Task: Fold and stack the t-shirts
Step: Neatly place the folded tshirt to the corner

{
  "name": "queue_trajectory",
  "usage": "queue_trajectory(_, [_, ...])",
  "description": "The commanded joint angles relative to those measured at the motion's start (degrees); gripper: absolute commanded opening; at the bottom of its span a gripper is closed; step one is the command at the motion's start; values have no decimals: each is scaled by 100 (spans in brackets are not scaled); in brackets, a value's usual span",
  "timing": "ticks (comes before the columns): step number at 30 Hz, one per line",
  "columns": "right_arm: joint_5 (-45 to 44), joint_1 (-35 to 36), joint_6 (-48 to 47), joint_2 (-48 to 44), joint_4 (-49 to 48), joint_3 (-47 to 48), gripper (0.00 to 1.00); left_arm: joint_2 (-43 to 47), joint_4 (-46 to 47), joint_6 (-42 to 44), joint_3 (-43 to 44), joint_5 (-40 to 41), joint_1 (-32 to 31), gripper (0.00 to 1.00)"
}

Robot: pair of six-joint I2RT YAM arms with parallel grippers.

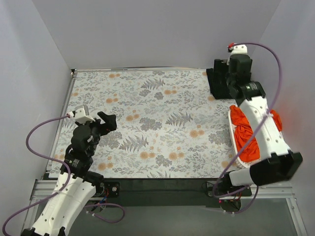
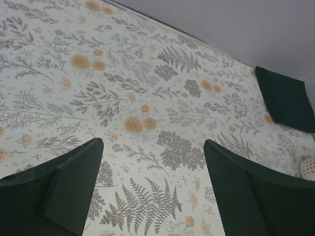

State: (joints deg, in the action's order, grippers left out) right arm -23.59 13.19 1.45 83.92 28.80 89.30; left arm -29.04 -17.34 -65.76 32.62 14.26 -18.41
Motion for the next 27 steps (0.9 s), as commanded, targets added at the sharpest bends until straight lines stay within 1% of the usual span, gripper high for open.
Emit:
queue_trajectory(1, [285,-18,478,-1112,240,-737,86,327,126,169,-80,14,31,77])
queue_trajectory(3, [417,-27,558,-1665,232,-1236,89,477,100,133,-89,120,31,77])
queue_trajectory(4, [408,-18,601,-2199,232,-1439,91,626,82,116,-98,173,31,77])
queue_trajectory(5, [400,-18,645,-2483,232,-1607,94,714,73,81,-107,217,31,77])
queue_trajectory(6, [391,-18,689,-2999,232,-1939,95,802,73,72,-107,235,31,77])
queue_trajectory(7, [365,-18,716,-3265,223,-2082,95,986,73,63,-124,278,31,78])
queue_trajectory(8, [364,-18,751,-3512,205,-2222,97,1083,73,46,-133,314,31,80])
queue_trajectory(9, [356,-18,760,-3975,144,-2380,98,1197,73,37,-159,340,31,82])
queue_trajectory(10, [338,-18,769,-4206,118,-2652,98,1294,65,19,-177,375,31,85])
queue_trajectory(12, [286,-27,769,-4828,4,-2952,98,1584,38,-25,-195,507,31,86])
queue_trajectory(14, [163,-27,743,-5235,-110,-3470,98,1856,-67,-60,-186,621,31,86])
queue_trajectory(15, [136,-18,681,-5620,-276,-3646,98,1945,-111,-69,-177,709,31,86])
queue_trajectory(16, [84,-18,637,-5789,-365,-4013,98,2041,-207,-69,-168,753,31,86])
queue_trajectory(18, [48,-18,584,-6210,-506,-4323,98,2330,-243,-52,-221,780,31,87])
queue_trajectory(20, [48,-27,514,-6396,-699,-4656,98,2525,-138,-43,-300,762,31,88])
queue_trajectory(25, [127,-27,470,-6608,-981,-5035,98,3069,379,-87,-703,849,31,88])
queue_trajectory(27, [188,-18,418,-6730,-1183,-5219,98,3132,451,-86,-783,964,31,88])
